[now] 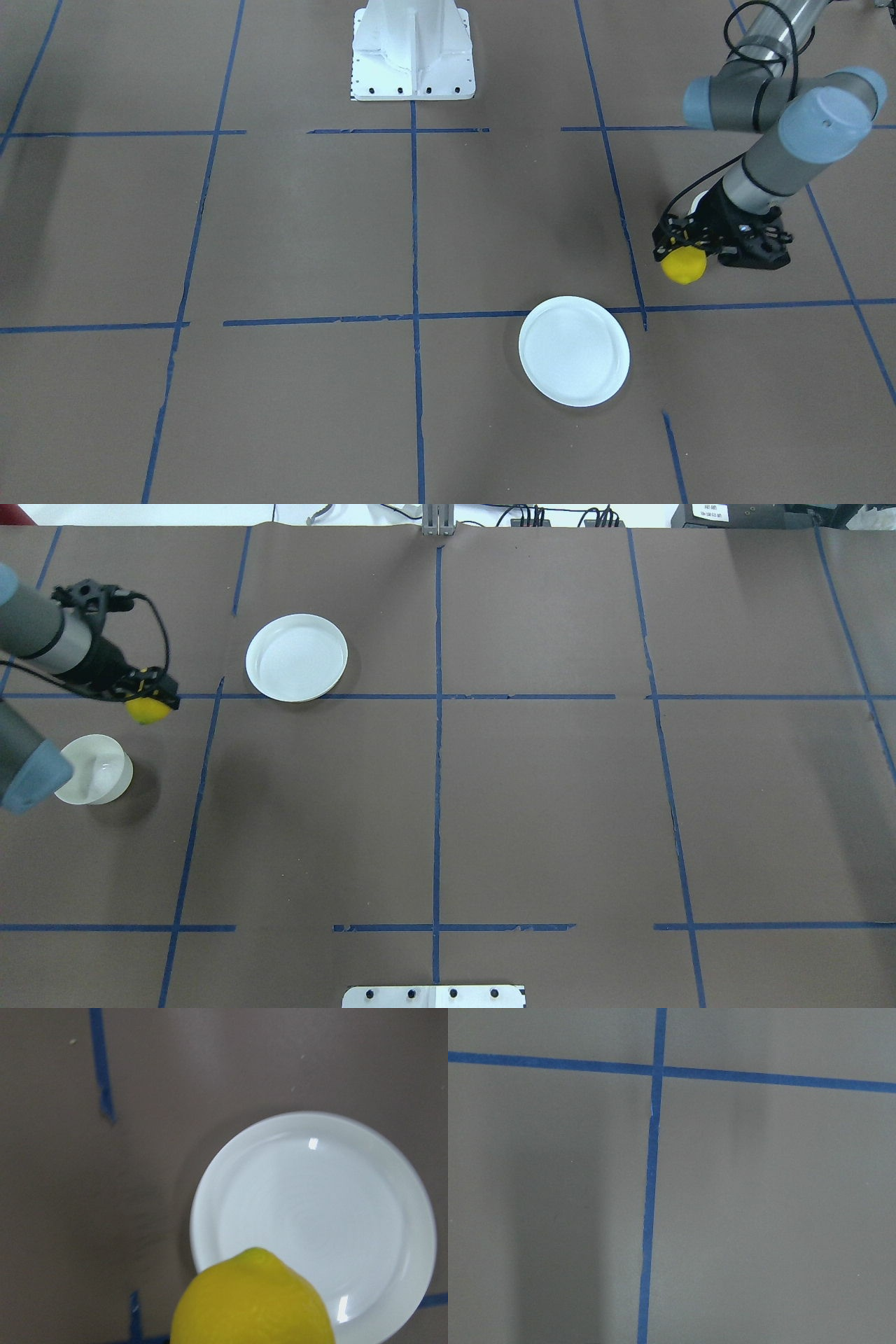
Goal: Move lemon from plate to bowl
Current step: 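Lift the lemon with the left gripper and carry it over the white bowl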
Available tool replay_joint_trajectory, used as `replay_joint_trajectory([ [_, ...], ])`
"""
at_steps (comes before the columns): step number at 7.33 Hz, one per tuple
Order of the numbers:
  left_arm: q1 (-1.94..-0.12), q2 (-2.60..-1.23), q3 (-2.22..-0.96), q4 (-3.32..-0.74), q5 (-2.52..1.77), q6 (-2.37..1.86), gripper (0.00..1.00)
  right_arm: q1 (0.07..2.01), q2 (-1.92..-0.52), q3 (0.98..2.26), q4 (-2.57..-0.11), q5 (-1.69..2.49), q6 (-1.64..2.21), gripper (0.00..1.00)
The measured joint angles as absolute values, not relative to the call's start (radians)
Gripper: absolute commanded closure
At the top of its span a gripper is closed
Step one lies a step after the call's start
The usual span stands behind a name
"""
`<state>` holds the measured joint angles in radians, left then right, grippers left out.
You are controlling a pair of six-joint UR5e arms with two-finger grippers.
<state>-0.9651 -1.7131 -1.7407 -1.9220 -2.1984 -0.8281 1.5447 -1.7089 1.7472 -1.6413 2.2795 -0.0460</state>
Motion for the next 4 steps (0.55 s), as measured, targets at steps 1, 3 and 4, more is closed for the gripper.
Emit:
replay_joint_trajectory([
  [1,-0.964,-1.591,-1.807,-1.920,-2.198,-0.829,1.00,1.545,-1.709,1.747,-1.641,2.279,-0.046,0.00],
  [3,-0.939,-1.510,-1.826,-1.922,-2.199,-0.879,1.00,1.545,-1.709,1.747,-1.641,2.279,-0.046,0.00],
  [4,-0.912,-1.526,-1.805,-1.925,-2.199,-0.915,1.00,1.545,-1.709,1.747,-1.641,2.279,-0.046,0.00],
])
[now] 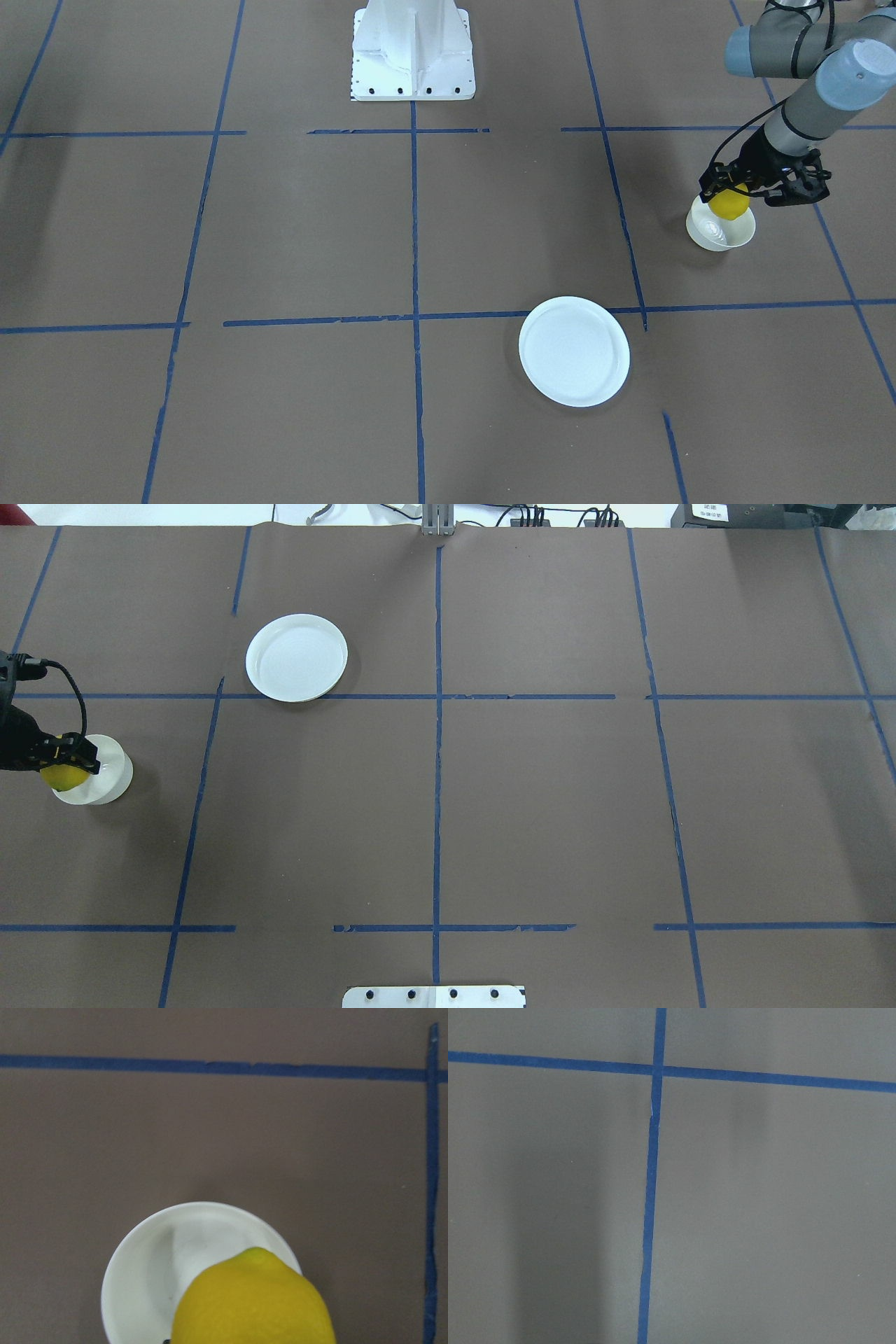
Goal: Move lemon from plate to bowl
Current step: 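Lift the lemon with the left gripper and carry it over the white bowl, then lower the lemon into the bowl and open the left gripper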
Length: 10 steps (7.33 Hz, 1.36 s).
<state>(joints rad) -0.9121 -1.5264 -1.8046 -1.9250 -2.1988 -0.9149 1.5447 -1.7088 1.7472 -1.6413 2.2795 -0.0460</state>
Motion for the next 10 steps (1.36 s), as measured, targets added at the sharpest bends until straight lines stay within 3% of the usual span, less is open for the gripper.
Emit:
replay_joint_trajectory([
  [4,-0.889,-1.588,-1.725,-1.926,-2.197,-0.939,1.00,1.545,-1.709,1.747,-1.641,2.279,-0.046,0.00],
  [5,-0.892,-1.585,-1.728,-1.925,-2.197,-0.936,0.90,1.545,-1.709,1.747,-1.641,2.279,-0.046,0.00],
  [7,-0.898,-1.571,-1.733,-1.925,-2.197,-0.933,0.00,1.545,-1.709,1.747,-1.641,2.279,-0.046,0.00],
  [10,-0.903,-1.551,-1.737,-1.922,-2.175,-0.931,0.00,1.545,-1.709,1.747,-1.641,2.280,-0.046,0.00],
])
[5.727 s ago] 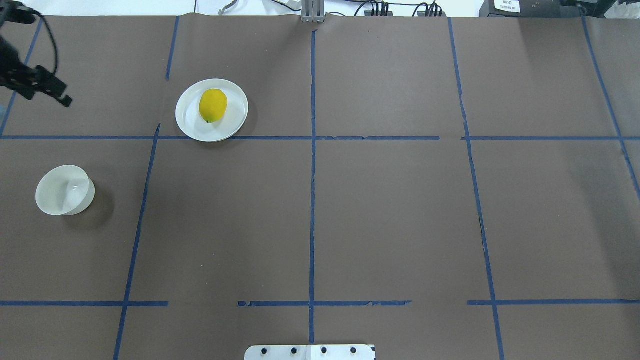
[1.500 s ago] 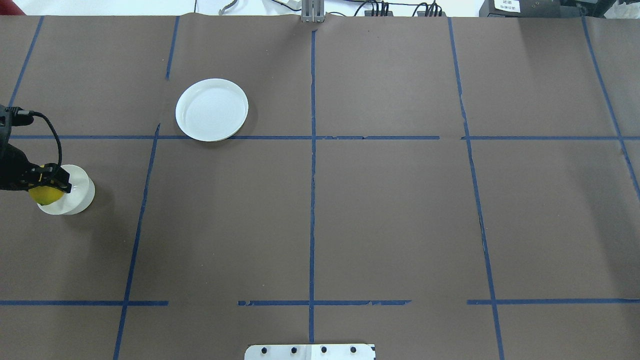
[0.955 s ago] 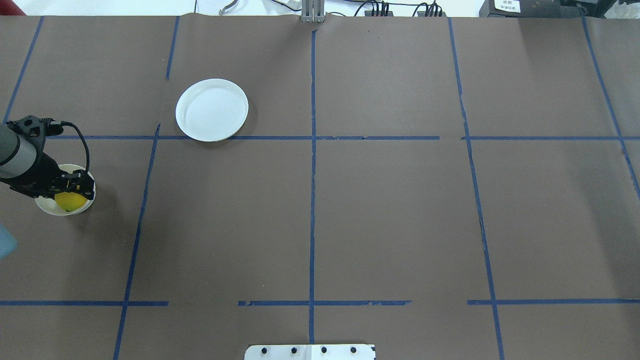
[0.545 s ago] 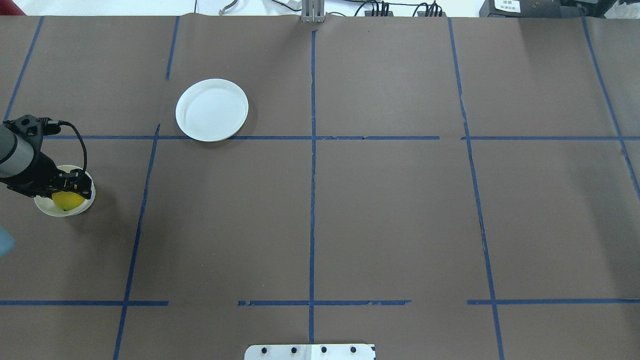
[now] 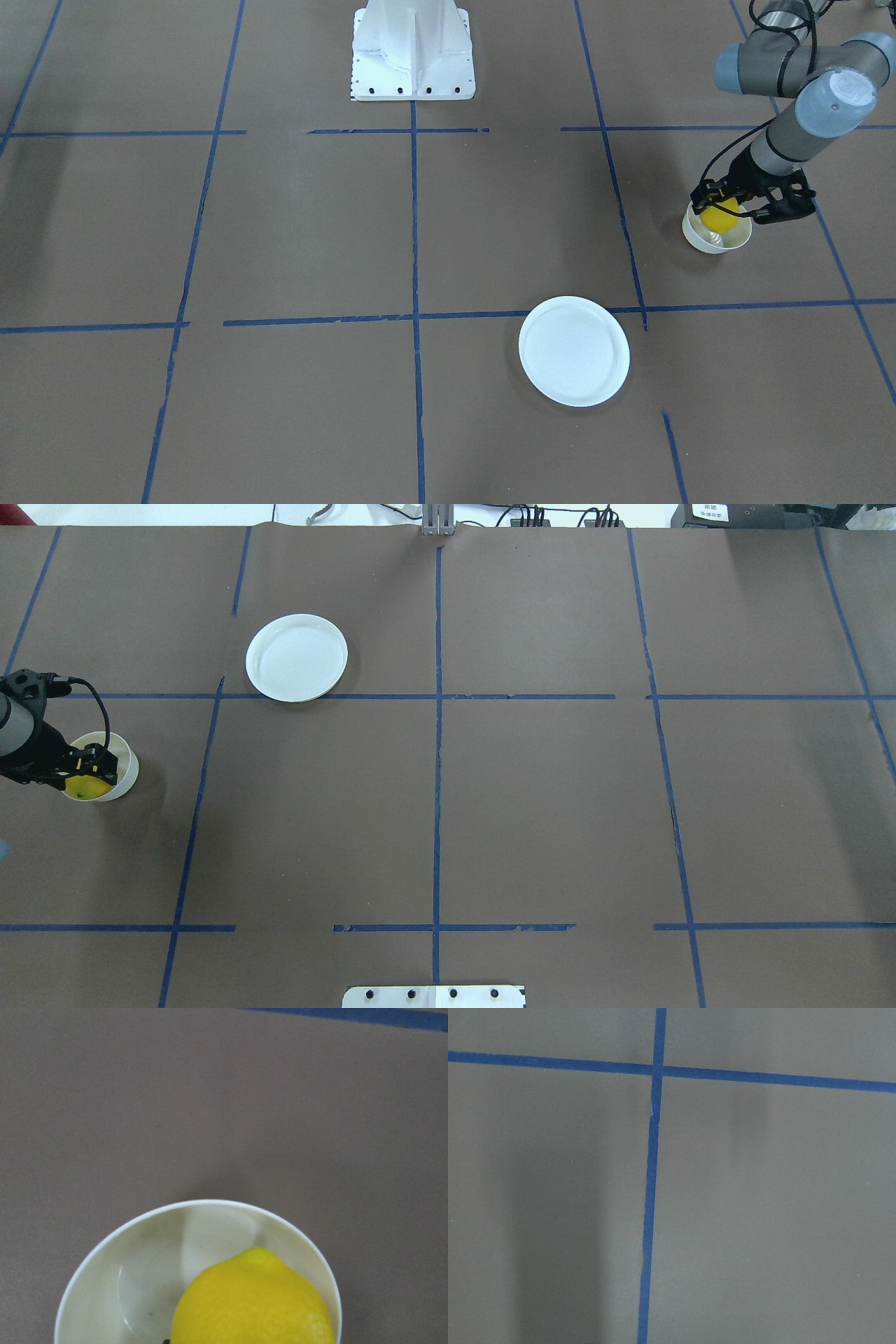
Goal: Move lemon from plate to bowl
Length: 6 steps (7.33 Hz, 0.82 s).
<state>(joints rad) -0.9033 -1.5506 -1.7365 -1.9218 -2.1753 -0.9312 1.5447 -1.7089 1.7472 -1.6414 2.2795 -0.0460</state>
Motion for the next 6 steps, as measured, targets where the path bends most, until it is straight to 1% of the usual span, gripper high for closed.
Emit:
replay_joint_trajectory([
  [1,-0.924,-1.550,-1.740,-1.920,-2.170,-0.921,0.00,1.545,-1.709,1.747,-1.641,2.279,-0.046,0.00],
  [3,-1.048,-1.546,-1.773,-1.876,-2.168,-0.775,0.00,1.545,-1.709,1.747,-1.641,2.280,-0.046,0.00],
  [6,-1.338,-1.544,-1.815,-1.612,-2.175,-0.298,0.00,1.545,-1.709,1.747,-1.641,2.279,-0.046,0.00],
])
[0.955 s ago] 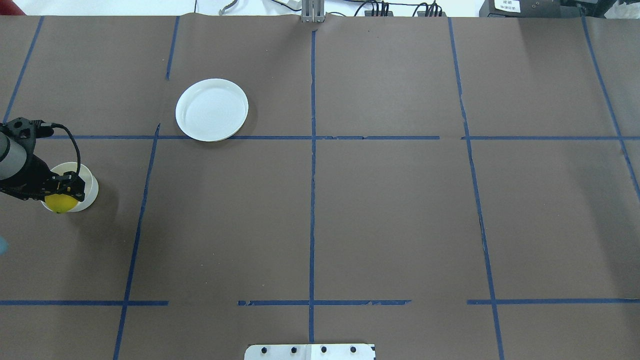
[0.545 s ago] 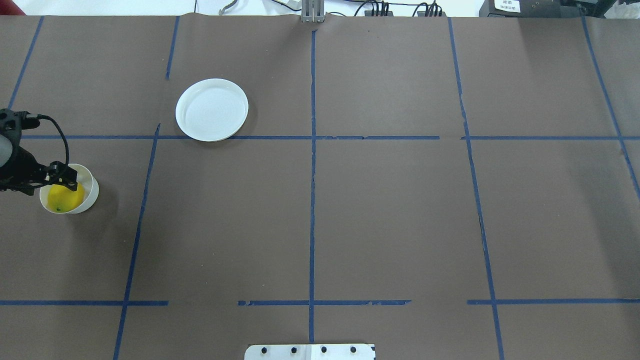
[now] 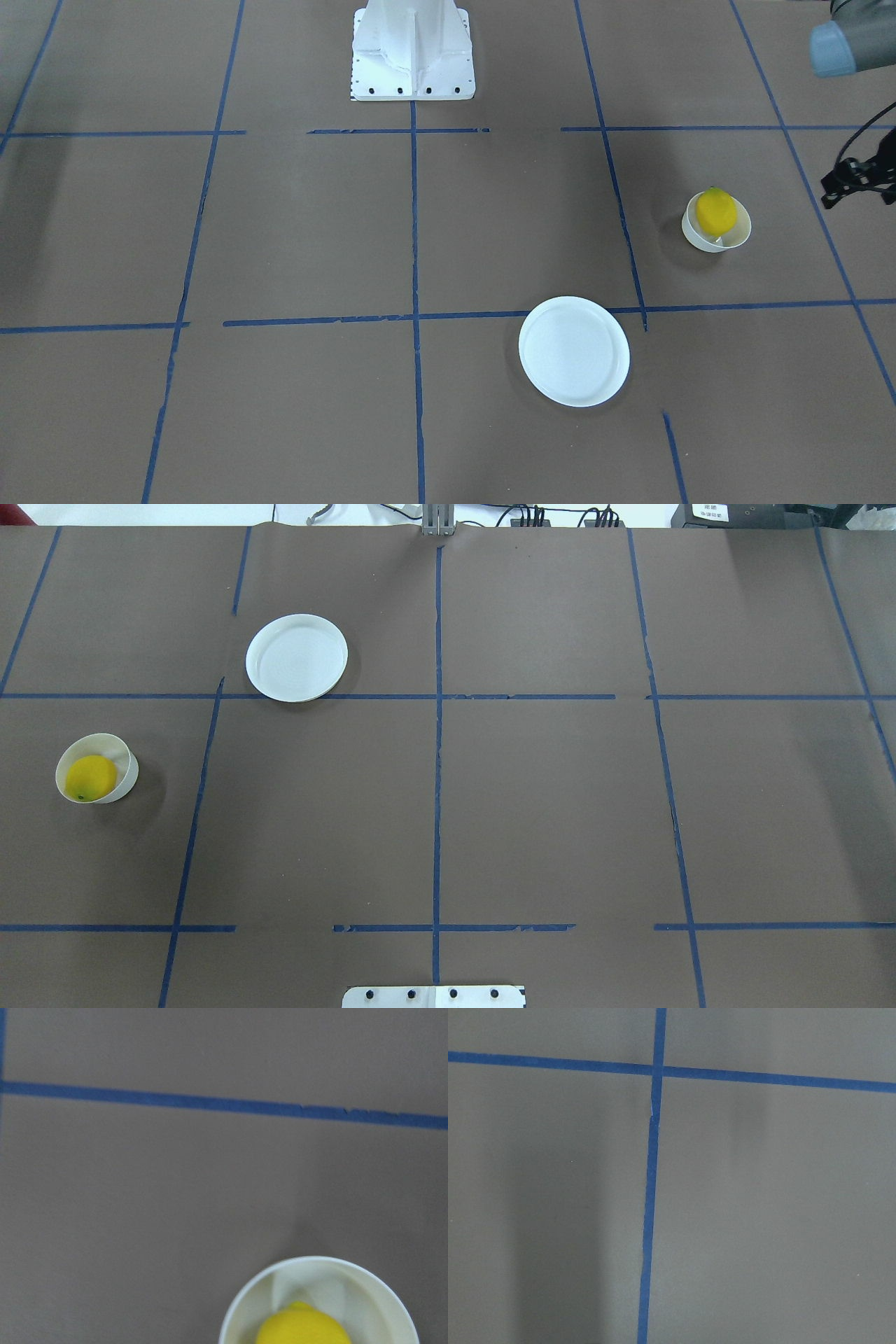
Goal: Move lemon from plate to bowl
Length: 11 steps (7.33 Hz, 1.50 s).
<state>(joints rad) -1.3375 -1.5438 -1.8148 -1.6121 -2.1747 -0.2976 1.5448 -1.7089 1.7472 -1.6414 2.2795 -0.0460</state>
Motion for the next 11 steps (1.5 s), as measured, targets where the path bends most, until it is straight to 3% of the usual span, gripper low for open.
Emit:
replay_joint_trajectory([
  [4,-1.687,-1.542,-1.791,-1.362,-2.276,0.148,0.00,1.545,-1.709,1.747,-1.641,2.279,-0.046,0.00],
  [11,-1.636,-1.505,-1.770,-1.365,-2.354,0.174,0.00,1.545,-1.709,1.747,-1.641,2.279,-0.046,0.00],
])
